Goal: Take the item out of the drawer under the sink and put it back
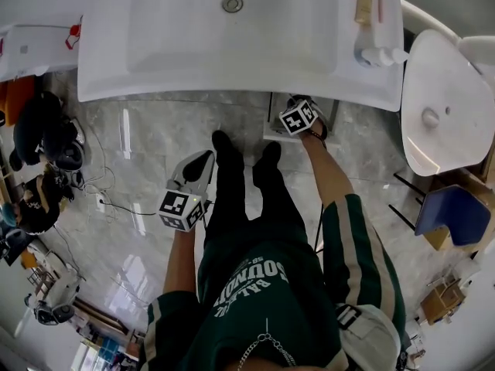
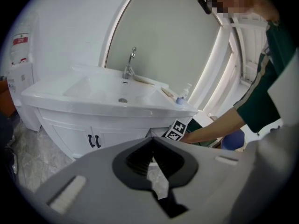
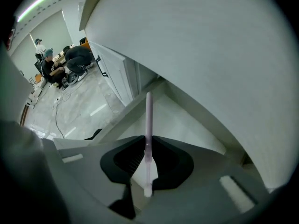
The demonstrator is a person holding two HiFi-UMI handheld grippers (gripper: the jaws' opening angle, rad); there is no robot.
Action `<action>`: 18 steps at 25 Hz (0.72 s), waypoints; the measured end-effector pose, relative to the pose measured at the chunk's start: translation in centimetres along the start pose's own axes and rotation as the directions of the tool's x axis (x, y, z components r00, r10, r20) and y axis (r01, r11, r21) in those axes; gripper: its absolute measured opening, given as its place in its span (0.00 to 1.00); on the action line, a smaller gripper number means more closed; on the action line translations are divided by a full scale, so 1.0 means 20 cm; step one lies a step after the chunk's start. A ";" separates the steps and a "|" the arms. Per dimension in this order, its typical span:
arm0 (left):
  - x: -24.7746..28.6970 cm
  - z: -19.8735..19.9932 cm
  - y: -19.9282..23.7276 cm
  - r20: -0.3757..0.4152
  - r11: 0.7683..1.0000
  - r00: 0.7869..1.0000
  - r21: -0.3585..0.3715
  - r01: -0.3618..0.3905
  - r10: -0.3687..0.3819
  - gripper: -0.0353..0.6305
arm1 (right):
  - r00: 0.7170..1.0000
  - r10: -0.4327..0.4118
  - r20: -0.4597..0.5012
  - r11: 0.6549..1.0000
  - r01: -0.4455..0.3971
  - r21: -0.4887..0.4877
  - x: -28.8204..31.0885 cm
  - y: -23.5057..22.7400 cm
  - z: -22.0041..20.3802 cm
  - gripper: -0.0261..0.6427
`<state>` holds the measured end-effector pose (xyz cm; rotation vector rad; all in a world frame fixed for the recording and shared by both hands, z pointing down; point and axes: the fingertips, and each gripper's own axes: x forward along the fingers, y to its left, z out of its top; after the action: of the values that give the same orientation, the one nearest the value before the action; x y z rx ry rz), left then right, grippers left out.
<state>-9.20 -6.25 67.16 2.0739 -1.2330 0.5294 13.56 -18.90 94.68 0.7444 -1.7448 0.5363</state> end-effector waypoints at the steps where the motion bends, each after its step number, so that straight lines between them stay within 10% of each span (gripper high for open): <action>1: 0.00 -0.01 0.01 -0.002 1.000 1.000 -0.005 -0.004 0.004 0.13 | 1.000 0.003 -0.008 1.000 -0.002 0.014 0.02 0.00 0.00 0.12; 18: 0.00 0.02 0.11 0.008 1.000 1.000 -0.014 0.000 0.000 0.13 | 0.997 -0.021 -0.079 0.996 0.027 0.083 0.07 -0.02 -0.05 0.12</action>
<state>-11.11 -7.34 67.68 2.0662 -1.2381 0.5116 14.29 -18.75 96.35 0.7921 -1.6478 0.6172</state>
